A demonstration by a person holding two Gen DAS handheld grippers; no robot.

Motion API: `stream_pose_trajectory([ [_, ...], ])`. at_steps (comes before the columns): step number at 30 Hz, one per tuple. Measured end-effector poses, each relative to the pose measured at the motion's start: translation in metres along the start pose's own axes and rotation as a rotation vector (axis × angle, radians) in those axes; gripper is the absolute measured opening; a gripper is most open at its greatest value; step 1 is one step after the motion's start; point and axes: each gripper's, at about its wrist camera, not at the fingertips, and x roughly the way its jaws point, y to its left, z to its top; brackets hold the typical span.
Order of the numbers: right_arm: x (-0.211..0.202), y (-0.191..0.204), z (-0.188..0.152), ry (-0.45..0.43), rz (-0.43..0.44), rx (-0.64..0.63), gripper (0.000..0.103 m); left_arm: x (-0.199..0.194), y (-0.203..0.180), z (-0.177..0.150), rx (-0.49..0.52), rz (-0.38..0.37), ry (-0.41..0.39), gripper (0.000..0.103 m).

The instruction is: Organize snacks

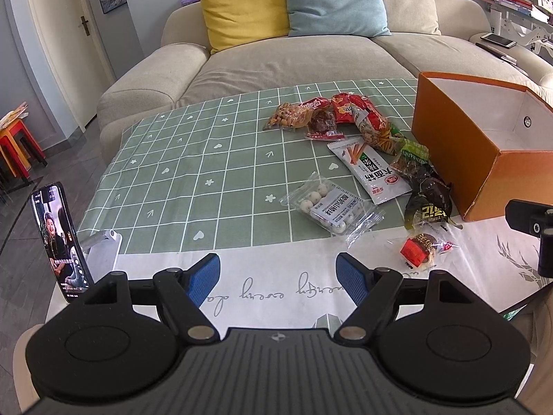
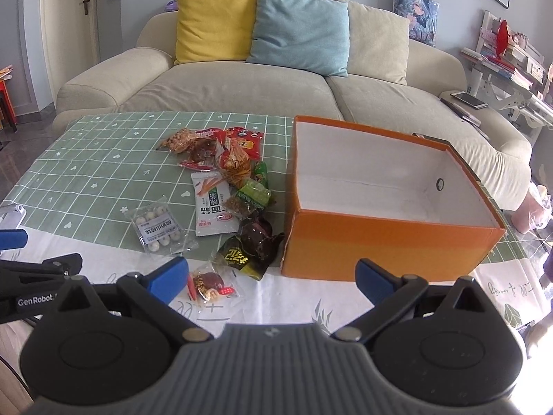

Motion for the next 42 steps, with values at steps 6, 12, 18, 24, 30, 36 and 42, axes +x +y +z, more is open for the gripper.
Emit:
stream_pose_trajectory([
  [6,0.0014,-0.0004,-0.0002,0.003,0.001,0.0,0.1,0.0002,0.0003,0.0004,0.001,-0.001,0.0,0.089],
  [12,0.0037,-0.001,-0.0007,0.009,0.001,0.001,0.1,0.0002,0.0008,0.0002,0.001,0.0,0.001,0.089],
  [18,0.004,-0.0019,-0.0013,0.016,0.003,0.002,0.1,0.0004,0.0012,-0.0002,0.001,-0.001,0.002,0.089],
  [24,0.0048,-0.0016,-0.0008,0.023,0.005,0.001,0.1,0.0011,0.0017,-0.001,0.0,-0.001,0.003,0.089],
  [30,0.0051,-0.0017,-0.0001,0.035,0.006,0.003,0.1,0.003,0.0024,-0.0028,-0.005,0.001,0.009,0.089],
  [36,0.0047,-0.0012,-0.0001,0.042,0.006,-0.001,0.1,0.0034,0.0012,-0.0021,-0.006,0.002,0.013,0.089],
  [42,0.0046,-0.001,-0.0002,0.044,0.007,0.0,0.1,0.0034,0.0012,-0.0018,-0.006,0.001,0.013,0.089],
])
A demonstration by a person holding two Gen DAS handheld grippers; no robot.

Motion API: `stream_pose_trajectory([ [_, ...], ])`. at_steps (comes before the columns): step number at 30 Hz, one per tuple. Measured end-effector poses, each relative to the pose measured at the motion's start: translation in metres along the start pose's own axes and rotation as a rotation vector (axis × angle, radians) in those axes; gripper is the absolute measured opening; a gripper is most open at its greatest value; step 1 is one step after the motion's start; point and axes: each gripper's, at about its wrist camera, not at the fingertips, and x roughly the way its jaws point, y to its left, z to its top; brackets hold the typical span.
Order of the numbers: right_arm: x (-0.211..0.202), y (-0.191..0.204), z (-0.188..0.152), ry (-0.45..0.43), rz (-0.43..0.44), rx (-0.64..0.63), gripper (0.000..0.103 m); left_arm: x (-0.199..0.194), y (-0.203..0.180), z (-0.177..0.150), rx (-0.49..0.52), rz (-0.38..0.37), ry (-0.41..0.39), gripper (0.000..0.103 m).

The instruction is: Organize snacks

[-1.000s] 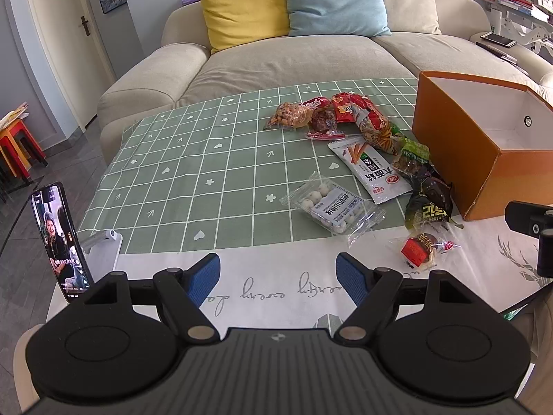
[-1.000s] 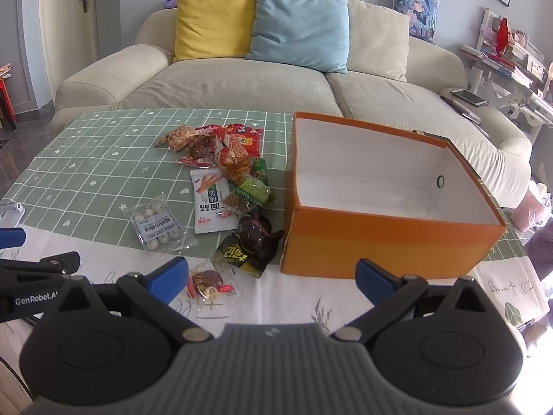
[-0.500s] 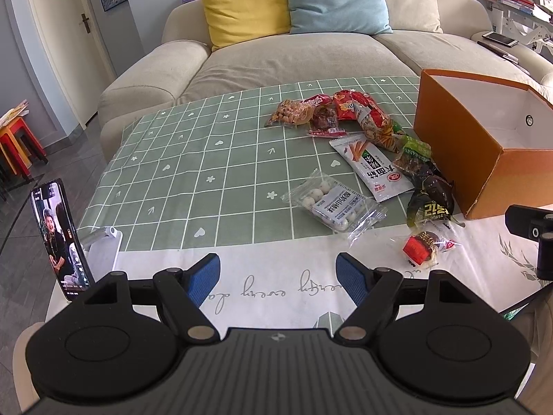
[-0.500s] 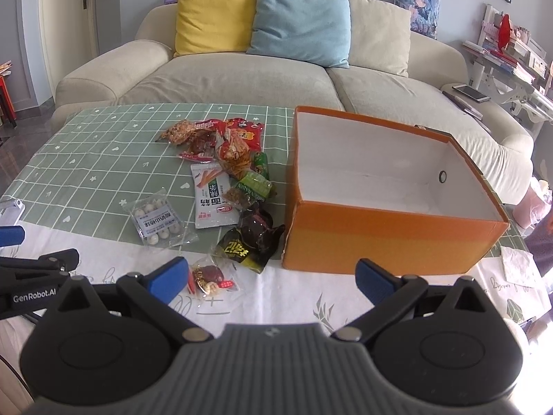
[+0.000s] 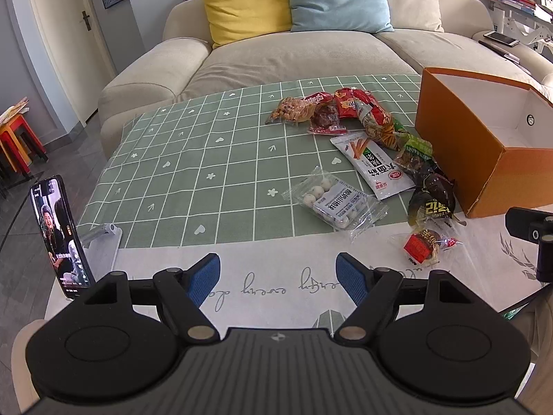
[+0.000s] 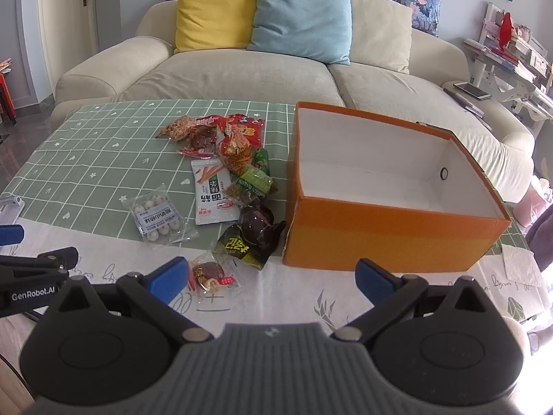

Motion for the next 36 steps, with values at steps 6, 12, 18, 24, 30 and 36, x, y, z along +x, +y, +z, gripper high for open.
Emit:
stream_pose_trajectory([
  [6,0.002,0.001,-0.001,0.006,0.004,0.0,0.1,0.0,0.001,-0.002,-0.001,0.0,0.003,0.089],
  [12,0.002,0.001,-0.001,0.01,0.006,0.0,0.1,0.001,0.001,-0.003,-0.001,-0.001,0.004,0.089],
  [18,0.005,0.001,-0.003,0.017,0.033,-0.007,0.1,0.006,0.0,-0.004,-0.003,-0.008,0.02,0.089],
  [24,0.017,0.007,-0.012,0.025,0.098,-0.018,0.086,0.017,0.009,-0.007,-0.056,-0.082,0.061,0.079],
  [30,0.044,0.011,-0.02,0.063,0.145,-0.02,0.048,0.037,0.007,-0.01,-0.065,-0.198,0.107,0.037],
  [36,0.065,0.018,-0.024,0.074,0.235,-0.019,0.047,0.055,0.007,-0.006,-0.128,-0.253,0.106,0.061],
])
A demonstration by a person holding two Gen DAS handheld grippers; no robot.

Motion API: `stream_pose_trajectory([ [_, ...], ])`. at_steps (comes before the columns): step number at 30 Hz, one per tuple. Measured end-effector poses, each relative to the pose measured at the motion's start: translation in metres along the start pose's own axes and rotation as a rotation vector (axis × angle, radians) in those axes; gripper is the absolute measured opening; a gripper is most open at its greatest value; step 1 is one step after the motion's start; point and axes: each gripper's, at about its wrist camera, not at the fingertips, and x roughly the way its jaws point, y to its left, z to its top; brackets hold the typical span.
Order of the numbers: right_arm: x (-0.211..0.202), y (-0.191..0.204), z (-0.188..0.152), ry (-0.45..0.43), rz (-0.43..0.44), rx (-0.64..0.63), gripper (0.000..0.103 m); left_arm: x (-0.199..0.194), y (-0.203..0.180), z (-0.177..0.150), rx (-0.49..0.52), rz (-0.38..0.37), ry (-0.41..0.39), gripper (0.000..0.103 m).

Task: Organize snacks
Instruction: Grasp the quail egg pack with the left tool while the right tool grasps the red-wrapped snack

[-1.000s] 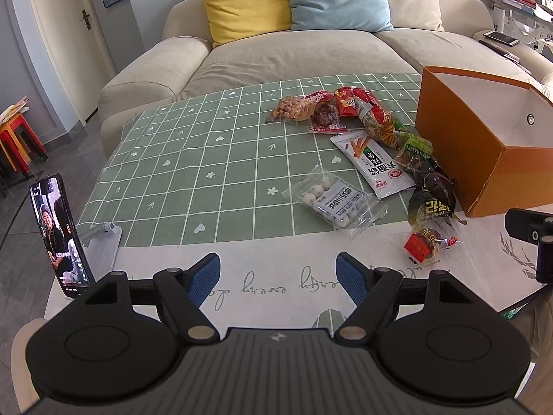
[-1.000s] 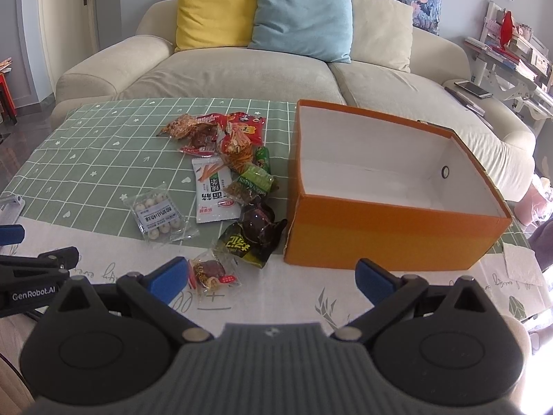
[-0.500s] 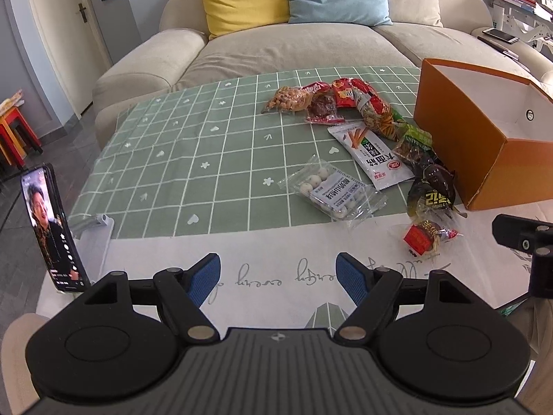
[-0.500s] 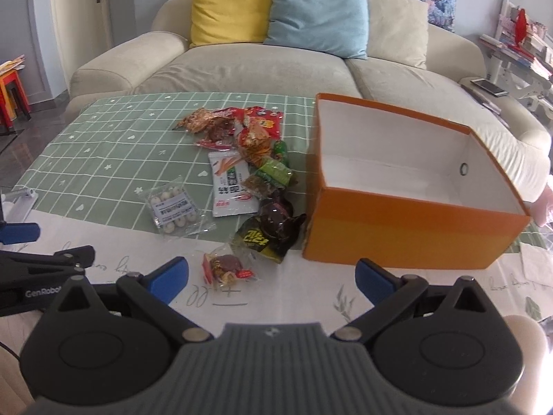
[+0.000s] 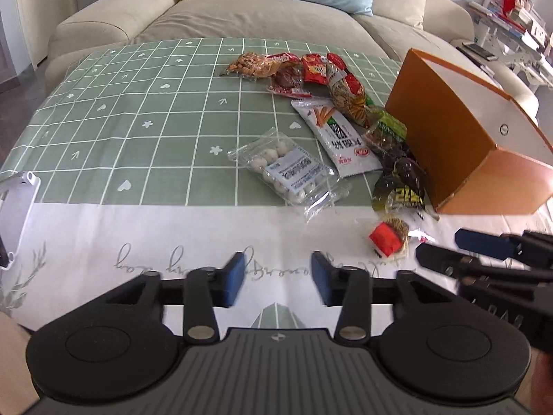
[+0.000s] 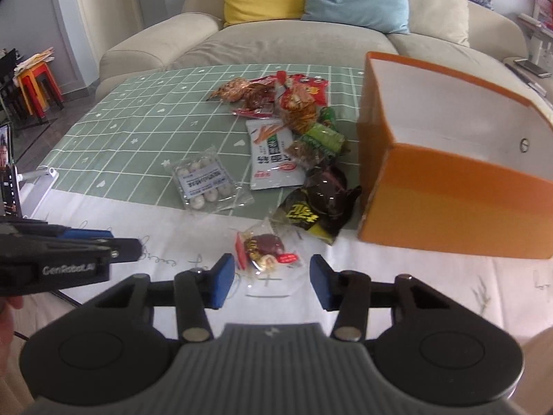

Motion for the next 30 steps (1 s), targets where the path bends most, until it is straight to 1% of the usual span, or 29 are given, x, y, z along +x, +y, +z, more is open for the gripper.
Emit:
stream_pose_trajectory([
  [4,0.015,0.004,0.001,-0.014,0.023,-0.029,0.048,0.01,0.0,0.008,0.0,-0.019,-0.016,0.061],
  [7,0.031,0.001,0.004,0.016,0.032,-0.025,0.049,0.022,0.001,0.017,-0.018,-0.034,-0.004,0.061],
  [9,0.04,-0.004,0.006,0.037,0.036,-0.003,0.049,0.031,-0.002,0.021,-0.009,-0.035,0.005,0.061],
  [11,0.045,-0.009,0.007,0.038,0.044,0.018,0.052,0.042,-0.004,0.025,0.002,-0.047,0.013,0.061],
  [13,0.047,-0.013,0.008,0.033,0.061,0.036,0.057,0.051,-0.007,0.029,0.003,-0.063,0.02,0.06],
  [15,0.05,-0.013,0.009,0.03,0.075,0.038,0.058,0.058,-0.01,0.031,0.014,-0.058,0.031,0.047],
  [17,0.052,-0.01,0.008,0.022,0.082,0.016,0.059,0.063,-0.011,0.031,0.023,-0.059,0.035,0.041],
  [19,0.053,-0.007,0.008,0.017,0.089,-0.004,0.056,0.066,-0.013,0.03,0.03,-0.065,0.039,0.027],
  [20,0.054,-0.006,0.007,0.014,0.094,-0.013,0.055,0.068,-0.015,0.029,0.04,-0.045,0.045,0.012],
  [21,0.055,-0.005,0.007,0.009,0.094,-0.021,0.052,0.068,-0.015,0.028,0.052,-0.027,0.037,0.008],
  [23,0.056,-0.003,0.008,0.003,0.099,-0.04,0.049,0.066,-0.013,0.027,0.053,-0.009,0.034,0.008],
  [27,0.054,0.0,0.007,-0.002,0.11,-0.067,0.046,0.059,0.001,0.025,0.004,-0.016,0.057,0.005],
  [29,0.052,0.002,0.006,-0.002,0.117,-0.072,0.045,0.052,0.007,0.021,0.006,-0.013,0.093,0.005],
  [30,0.052,0.002,0.006,-0.002,0.118,-0.076,0.044,0.049,0.01,0.018,0.015,-0.016,0.125,0.005],
])
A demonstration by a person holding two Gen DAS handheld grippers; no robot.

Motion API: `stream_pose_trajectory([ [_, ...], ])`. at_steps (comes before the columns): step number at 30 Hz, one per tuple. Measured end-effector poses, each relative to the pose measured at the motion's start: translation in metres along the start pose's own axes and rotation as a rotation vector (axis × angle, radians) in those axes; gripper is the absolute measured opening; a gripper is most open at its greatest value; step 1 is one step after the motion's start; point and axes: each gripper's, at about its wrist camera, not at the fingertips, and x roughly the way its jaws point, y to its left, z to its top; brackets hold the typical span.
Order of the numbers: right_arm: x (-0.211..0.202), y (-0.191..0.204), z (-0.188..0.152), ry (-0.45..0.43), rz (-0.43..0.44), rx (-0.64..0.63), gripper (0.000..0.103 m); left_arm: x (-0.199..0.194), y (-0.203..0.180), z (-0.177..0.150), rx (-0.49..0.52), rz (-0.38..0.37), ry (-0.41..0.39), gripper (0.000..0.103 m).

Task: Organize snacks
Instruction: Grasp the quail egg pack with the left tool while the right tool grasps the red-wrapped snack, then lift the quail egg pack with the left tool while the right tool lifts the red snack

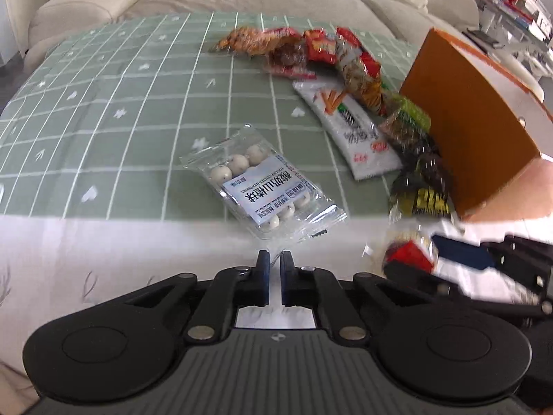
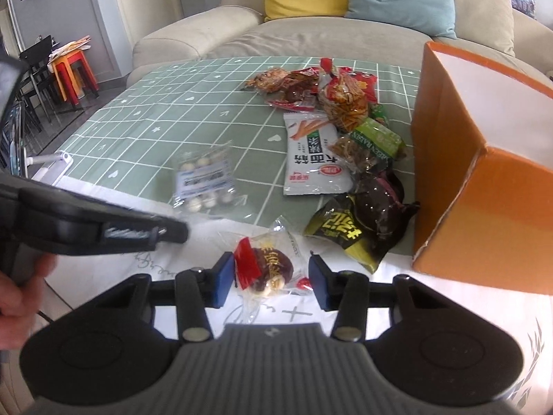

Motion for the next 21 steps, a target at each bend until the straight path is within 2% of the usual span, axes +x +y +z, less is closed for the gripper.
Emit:
stream_pose_trajectory([
  [4,-0.004,0.006,-0.003,0.006,0.001,-0.019,0.044,-0.011,0.016,-0.011,0.012,-0.058,0.116,0.004],
  [8,-0.007,0.009,-0.005,0.018,0.013,-0.015,0.045,-0.019,0.021,-0.02,0.1,-0.077,0.203,0.004],
  [10,-0.008,0.009,-0.006,0.021,0.013,-0.013,0.045,-0.021,0.023,-0.023,0.124,-0.051,0.229,0.005],
  [11,-0.008,0.009,-0.007,0.022,0.013,-0.015,0.045,-0.022,0.024,-0.024,0.126,-0.018,0.238,0.009],
  [13,-0.01,0.01,-0.009,0.021,0.007,-0.023,0.045,-0.024,0.026,-0.025,0.117,0.081,0.242,0.012],
  [14,-0.01,0.01,-0.01,0.02,0.004,-0.029,0.045,-0.024,0.026,-0.025,0.115,0.115,0.239,0.016],
  [15,-0.01,0.011,-0.01,0.019,0.001,-0.034,0.046,-0.025,0.026,-0.026,0.111,0.136,0.234,0.027],
  [16,-0.01,0.011,-0.011,0.017,0.001,-0.037,0.047,-0.026,0.026,-0.026,0.098,0.147,0.215,0.034],
  [17,-0.01,0.012,-0.011,0.016,0.001,-0.038,0.047,-0.029,0.026,-0.026,0.084,0.143,0.188,0.047],
  [18,-0.011,0.012,-0.012,0.013,0.0,-0.039,0.048,-0.036,0.028,-0.026,0.07,0.134,0.158,0.059],
  [21,-0.011,0.012,-0.013,0.008,0.003,-0.037,0.049,-0.05,0.024,-0.024,0.026,0.125,0.027,0.083],
])
